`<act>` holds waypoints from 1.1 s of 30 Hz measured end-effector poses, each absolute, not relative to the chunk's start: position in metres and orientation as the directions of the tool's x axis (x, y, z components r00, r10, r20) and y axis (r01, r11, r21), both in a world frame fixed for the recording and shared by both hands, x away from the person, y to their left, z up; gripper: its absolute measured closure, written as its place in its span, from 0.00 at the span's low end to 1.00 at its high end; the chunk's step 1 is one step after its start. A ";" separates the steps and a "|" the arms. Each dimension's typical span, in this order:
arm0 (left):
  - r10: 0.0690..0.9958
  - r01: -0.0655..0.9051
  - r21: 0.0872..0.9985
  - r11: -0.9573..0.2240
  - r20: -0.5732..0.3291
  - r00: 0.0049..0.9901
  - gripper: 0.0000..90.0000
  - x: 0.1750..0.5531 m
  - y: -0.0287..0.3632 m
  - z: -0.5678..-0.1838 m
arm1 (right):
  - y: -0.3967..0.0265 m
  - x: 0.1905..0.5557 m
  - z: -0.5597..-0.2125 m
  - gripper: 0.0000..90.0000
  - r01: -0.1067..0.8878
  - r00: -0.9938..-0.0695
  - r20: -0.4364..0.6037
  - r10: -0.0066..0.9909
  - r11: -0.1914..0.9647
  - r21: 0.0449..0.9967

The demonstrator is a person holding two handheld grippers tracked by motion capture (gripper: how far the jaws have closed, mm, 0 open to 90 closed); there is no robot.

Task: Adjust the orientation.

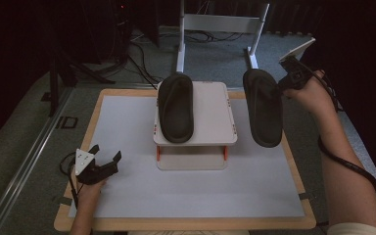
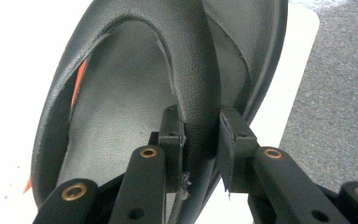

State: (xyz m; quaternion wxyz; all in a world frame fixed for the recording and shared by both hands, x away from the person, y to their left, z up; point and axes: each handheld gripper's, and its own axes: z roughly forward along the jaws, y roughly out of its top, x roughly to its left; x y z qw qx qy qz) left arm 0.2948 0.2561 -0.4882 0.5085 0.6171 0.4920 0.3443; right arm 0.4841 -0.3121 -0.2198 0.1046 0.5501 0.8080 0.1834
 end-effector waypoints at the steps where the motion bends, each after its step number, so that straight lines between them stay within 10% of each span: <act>1: 0.957 0.256 0.967 0.000 -0.074 0.279 0.12 0.295 0.256 -0.488 | -0.310 0.484 -0.219 0.81 0.848 -0.377 0.034 0.926 0.331 0.413; 33: 0.957 0.258 0.966 0.003 -0.077 0.278 0.12 0.295 0.256 -0.488 | -0.195 0.497 -0.224 0.82 0.813 -0.490 0.064 0.869 0.430 0.393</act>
